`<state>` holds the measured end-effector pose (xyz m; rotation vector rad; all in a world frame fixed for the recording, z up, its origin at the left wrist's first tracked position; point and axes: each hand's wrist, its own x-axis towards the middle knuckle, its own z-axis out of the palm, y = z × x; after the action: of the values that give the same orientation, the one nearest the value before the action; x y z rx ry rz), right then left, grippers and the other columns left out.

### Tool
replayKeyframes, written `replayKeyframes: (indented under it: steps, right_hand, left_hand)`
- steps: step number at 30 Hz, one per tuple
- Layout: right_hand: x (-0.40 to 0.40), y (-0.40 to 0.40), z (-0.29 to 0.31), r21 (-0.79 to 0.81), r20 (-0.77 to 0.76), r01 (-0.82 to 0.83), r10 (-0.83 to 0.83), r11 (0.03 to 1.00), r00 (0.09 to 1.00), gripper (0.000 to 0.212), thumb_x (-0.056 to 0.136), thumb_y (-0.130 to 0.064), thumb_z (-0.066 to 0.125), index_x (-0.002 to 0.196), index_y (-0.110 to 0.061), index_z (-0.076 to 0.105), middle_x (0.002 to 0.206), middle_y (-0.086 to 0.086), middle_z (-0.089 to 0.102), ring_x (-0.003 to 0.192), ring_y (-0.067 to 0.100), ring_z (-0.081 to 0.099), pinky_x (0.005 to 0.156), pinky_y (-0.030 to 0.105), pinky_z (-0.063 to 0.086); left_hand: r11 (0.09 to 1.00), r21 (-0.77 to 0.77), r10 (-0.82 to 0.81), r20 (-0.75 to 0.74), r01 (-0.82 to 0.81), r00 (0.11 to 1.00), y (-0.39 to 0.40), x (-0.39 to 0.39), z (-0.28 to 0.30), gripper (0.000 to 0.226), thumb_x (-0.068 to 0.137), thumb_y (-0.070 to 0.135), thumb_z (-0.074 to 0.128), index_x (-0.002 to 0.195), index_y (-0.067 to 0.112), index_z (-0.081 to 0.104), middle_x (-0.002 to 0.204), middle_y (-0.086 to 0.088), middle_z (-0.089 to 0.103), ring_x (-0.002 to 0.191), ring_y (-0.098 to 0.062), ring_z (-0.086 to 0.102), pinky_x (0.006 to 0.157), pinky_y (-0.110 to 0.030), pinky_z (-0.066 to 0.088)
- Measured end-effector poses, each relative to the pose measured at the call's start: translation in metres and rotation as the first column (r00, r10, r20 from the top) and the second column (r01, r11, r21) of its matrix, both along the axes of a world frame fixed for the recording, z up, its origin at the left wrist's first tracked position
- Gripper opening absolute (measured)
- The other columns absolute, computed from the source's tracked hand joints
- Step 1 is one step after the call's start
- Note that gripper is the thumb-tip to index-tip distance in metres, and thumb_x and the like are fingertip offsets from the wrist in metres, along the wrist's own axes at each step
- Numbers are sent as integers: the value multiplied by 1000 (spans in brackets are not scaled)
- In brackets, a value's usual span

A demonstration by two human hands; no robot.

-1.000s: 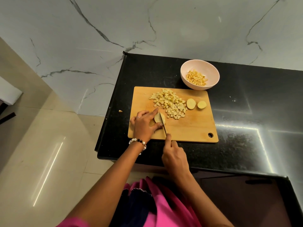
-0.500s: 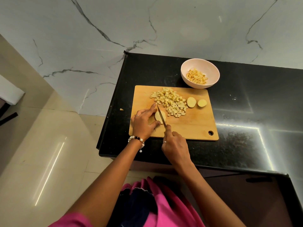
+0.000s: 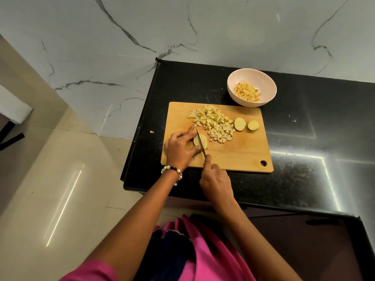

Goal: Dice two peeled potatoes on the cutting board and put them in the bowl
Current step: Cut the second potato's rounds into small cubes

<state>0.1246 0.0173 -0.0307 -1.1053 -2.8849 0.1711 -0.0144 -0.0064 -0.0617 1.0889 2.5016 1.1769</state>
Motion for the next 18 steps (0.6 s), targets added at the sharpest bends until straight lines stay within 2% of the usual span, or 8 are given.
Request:
replayKeyframes:
  steps: [3, 6, 10, 13, 18]
  right_hand:
    - [24, -13, -9, -33, 0, 8, -8, 999, 1000, 59, 51, 4, 77, 108, 11, 64, 51, 12, 55, 28, 26, 45, 28, 27, 28]
    - [33, -17, -9, -55, -1, 22, -22, 998, 1000, 58, 58, 1, 79, 113, 10, 62, 54, 13, 56, 33, 29, 49, 31, 31, 30]
    - [27, -11, -1, -141, -101, 5, -19, 990, 995, 48, 91, -7, 50, 136, 6, 42, 78, 21, 64, 62, 41, 59, 50, 36, 30]
    - [13, 2, 1, -138, -163, -17, -6, 990, 987, 49, 97, -13, 36, 144, -2, 28, 91, 18, 63, 77, 37, 59, 57, 35, 31]
    - [0, 13, -3, -110, -133, -62, 47, 992, 990, 50, 98, -14, 34, 147, -3, 26, 92, 17, 64, 77, 33, 58, 59, 33, 29]
  left_hand:
    - [1000, -6, 2, 9, -2, 1000, 0, 0, 0, 73, 73, 37, 76, 138, 35, 42, 113, 15, 67, 114, -10, 46, 100, -35, 28]
    - [1000, -12, -8, 22, 8, 1000, -1, 1, 0, 74, 73, 37, 76, 138, 36, 41, 114, 13, 66, 115, -9, 45, 102, -38, 31]
    - [1000, 20, -21, 41, 21, 999, -3, -1, 3, 75, 71, 28, 79, 138, 31, 45, 116, 11, 66, 115, -14, 48, 103, -42, 35]
    - [999, 47, -20, 51, 18, 998, -5, -3, 2, 75, 72, 25, 79, 138, 28, 44, 111, 11, 68, 112, -13, 49, 100, -41, 40]
    - [999, 45, 10, 48, -12, 999, -3, -2, 2, 73, 74, 29, 77, 139, 29, 44, 106, 14, 70, 111, -12, 48, 99, -38, 39]
